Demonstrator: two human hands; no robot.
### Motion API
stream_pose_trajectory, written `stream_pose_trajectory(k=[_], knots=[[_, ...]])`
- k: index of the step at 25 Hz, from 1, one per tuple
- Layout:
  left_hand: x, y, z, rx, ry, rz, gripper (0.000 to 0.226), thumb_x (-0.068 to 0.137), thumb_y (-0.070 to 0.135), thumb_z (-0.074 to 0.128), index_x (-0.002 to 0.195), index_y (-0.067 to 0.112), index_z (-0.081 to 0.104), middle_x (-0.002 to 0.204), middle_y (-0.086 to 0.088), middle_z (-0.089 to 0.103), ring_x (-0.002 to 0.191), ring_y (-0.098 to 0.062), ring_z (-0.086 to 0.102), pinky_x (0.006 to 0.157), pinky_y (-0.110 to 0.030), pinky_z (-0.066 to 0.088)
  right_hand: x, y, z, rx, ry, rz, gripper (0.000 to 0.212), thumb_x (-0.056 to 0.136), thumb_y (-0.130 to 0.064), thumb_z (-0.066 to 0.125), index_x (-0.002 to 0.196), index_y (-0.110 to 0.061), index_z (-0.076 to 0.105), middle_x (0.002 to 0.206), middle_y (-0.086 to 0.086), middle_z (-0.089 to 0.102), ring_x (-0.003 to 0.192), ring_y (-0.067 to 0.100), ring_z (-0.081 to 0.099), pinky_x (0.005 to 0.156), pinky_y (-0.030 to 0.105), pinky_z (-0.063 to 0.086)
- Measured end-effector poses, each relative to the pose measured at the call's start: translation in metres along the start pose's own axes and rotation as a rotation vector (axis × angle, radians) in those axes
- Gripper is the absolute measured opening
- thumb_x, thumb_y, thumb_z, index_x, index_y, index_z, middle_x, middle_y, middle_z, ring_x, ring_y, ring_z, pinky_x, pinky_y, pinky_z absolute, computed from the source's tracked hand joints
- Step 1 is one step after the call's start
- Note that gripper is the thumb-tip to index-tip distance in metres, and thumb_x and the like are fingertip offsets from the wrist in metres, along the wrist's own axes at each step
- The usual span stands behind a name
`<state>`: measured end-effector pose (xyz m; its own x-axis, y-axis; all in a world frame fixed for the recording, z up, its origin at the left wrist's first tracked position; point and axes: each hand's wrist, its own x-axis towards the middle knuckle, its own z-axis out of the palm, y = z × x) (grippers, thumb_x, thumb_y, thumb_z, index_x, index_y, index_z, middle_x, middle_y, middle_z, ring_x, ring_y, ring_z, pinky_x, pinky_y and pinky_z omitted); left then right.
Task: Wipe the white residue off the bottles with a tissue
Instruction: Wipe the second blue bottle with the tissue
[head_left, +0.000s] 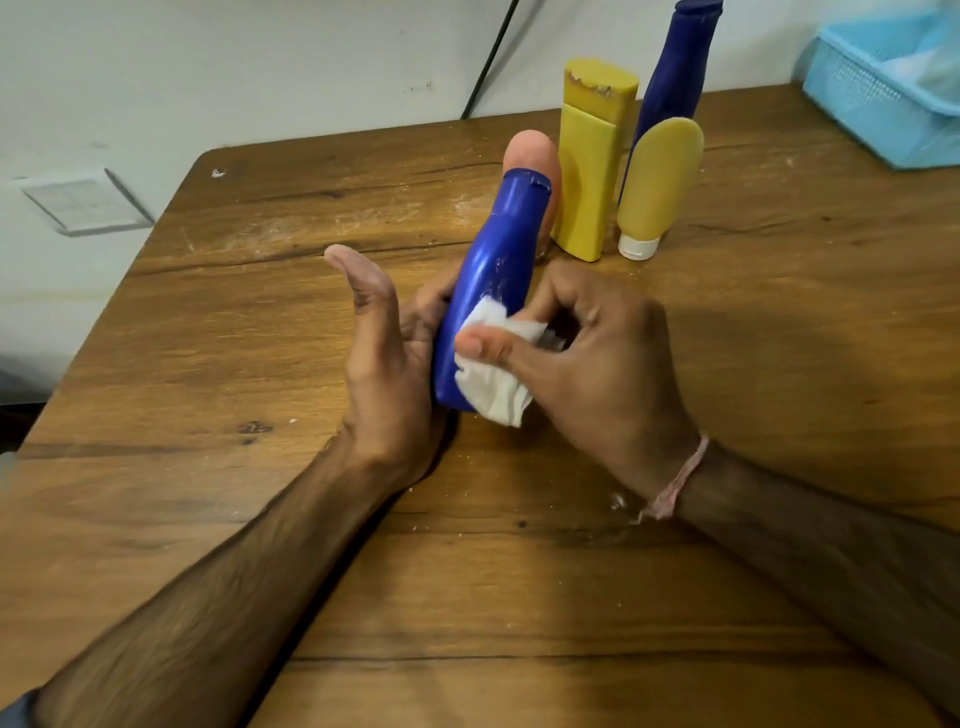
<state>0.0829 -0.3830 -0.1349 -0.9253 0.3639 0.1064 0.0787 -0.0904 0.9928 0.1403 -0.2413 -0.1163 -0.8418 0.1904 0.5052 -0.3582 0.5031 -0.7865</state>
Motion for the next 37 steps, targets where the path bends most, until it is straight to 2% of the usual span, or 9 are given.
stream_pose_trajectory(k=[3,6,11,15,20,24,28,32,37], knots=[[-0.007,0.012,0.004,-0.172,-0.123,-0.07,0.111,0.086,0.073,-0.01,0.134,-0.001,0.057,0.088,-0.012,0.071,0.074,-0.026,0.065,0.063,-0.034,0.054,0.008,0.005,-0.008,0.049,0.073,0.071,0.036,0.077,-0.038,0.083,0.074,-0.013,0.058,0.07,-0.003,0.065,0.063,0.006,0.064,0.051,0.022,0.052],[-0.01,0.014,0.006,-0.245,-0.172,-0.083,0.107,0.087,0.071,-0.007,0.128,-0.003,0.059,0.088,-0.012,0.072,0.077,-0.024,0.069,0.066,-0.031,0.056,0.003,0.001,-0.004,-0.024,-0.062,-0.05,0.035,0.077,-0.038,0.082,0.075,-0.012,0.059,0.07,-0.006,0.063,0.064,0.007,0.062,0.053,0.017,0.049],[-0.009,0.012,0.007,-0.203,-0.221,-0.089,0.109,0.086,0.071,-0.007,0.124,-0.002,0.064,0.077,-0.023,0.055,0.059,-0.029,0.054,0.051,-0.029,0.048,0.033,0.013,-0.027,-0.038,0.217,-0.026,0.034,0.083,-0.03,0.083,0.076,-0.015,0.054,0.068,-0.017,0.055,0.063,-0.006,0.058,0.055,0.007,0.042],[-0.01,0.013,0.008,-0.239,-0.255,-0.08,0.108,0.088,0.067,-0.012,0.123,0.002,0.066,0.085,-0.02,0.066,0.064,-0.028,0.059,0.055,-0.031,0.047,0.011,0.01,-0.013,-0.082,-0.064,-0.19,0.033,0.079,-0.027,0.085,0.072,-0.01,0.058,0.069,-0.007,0.058,0.062,0.001,0.054,0.059,0.009,0.042],[-0.01,0.013,0.01,-0.217,-0.239,-0.117,0.107,0.086,0.07,-0.005,0.124,0.0,0.066,0.073,-0.02,0.056,0.057,-0.029,0.053,0.051,-0.03,0.047,0.045,0.015,-0.034,-0.127,0.329,-0.068,0.035,0.085,-0.039,0.079,0.081,-0.016,0.053,0.074,-0.018,0.055,0.069,-0.004,0.061,0.056,0.013,0.049],[-0.008,0.019,0.007,-0.367,-0.189,-0.193,0.109,0.092,0.077,0.0,0.102,-0.006,0.07,0.074,-0.02,0.065,0.059,-0.029,0.063,0.05,-0.031,0.053,0.009,0.006,-0.01,-0.025,-0.006,-0.046,0.038,0.078,-0.028,0.086,0.068,-0.019,0.051,0.062,-0.013,0.05,0.056,0.002,0.048,0.053,0.012,0.037],[-0.005,0.02,0.005,-0.533,-0.097,-0.248,0.077,0.102,0.062,0.03,0.108,-0.005,0.066,0.077,-0.014,0.068,0.067,-0.023,0.067,0.061,-0.031,0.056,-0.01,-0.007,0.003,-0.061,-0.198,-0.182,0.039,0.075,-0.036,0.083,0.068,-0.009,0.057,0.066,-0.002,0.056,0.06,0.01,0.05,0.056,0.023,0.043],[-0.002,0.021,0.007,-0.663,-0.101,-0.271,0.057,0.1,0.035,0.05,0.135,-0.01,0.053,0.117,-0.025,0.061,0.105,-0.038,0.061,0.093,-0.045,0.054,0.004,-0.005,-0.008,-0.022,-0.069,-0.001,0.038,0.074,-0.037,0.086,0.068,-0.016,0.055,0.062,-0.012,0.056,0.058,0.004,0.054,0.051,0.013,0.04],[-0.002,0.017,0.002,-0.703,-0.074,-0.358,0.048,0.105,0.042,0.043,0.113,-0.001,0.062,0.092,-0.016,0.062,0.081,-0.027,0.063,0.082,-0.044,0.055,-0.008,-0.006,0.0,-0.044,-0.124,0.021,0.035,0.072,-0.04,0.085,0.069,-0.017,0.059,0.071,-0.01,0.066,0.072,0.001,0.067,0.057,0.019,0.054]])
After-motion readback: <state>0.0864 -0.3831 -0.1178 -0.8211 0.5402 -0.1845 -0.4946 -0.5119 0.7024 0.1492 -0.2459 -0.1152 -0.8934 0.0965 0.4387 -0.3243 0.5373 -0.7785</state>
